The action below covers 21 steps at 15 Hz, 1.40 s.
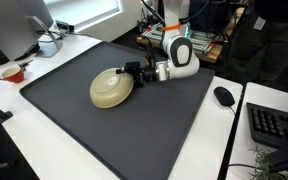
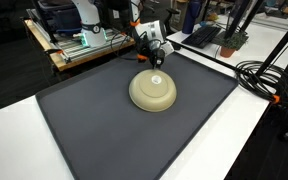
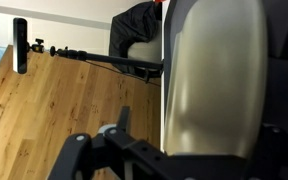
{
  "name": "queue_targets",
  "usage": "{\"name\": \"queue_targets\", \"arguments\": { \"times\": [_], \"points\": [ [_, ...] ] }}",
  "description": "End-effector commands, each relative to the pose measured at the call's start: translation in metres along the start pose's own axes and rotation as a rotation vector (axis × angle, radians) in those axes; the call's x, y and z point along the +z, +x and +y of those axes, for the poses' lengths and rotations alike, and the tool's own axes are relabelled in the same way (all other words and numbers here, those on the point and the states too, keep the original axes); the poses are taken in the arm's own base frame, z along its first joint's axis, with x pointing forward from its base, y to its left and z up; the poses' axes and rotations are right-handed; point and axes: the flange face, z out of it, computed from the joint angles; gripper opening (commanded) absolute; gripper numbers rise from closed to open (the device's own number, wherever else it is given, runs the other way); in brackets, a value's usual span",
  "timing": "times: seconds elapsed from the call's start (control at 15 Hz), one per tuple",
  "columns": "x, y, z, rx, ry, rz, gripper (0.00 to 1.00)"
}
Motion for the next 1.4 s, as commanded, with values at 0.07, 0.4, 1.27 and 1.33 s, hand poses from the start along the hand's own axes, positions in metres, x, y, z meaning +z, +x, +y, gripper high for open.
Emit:
{"name": "queue_targets", "arguments": {
  "times": [0.07, 0.4, 1.27, 1.33],
  "points": [
    [0.002, -0.011, 0.008, -0.024, 0.017, 0.027, 1.0],
    [-0.001, -0.01, -0.001, -0.08, 0.081, 0.063, 1.0],
    [-0.027, -0.058, 0.048, -0.056, 0.515, 0.189, 1.0],
    [-0.039, -0.061, 0.065, -0.034, 0.556, 0.204, 1.0]
  ]
}}
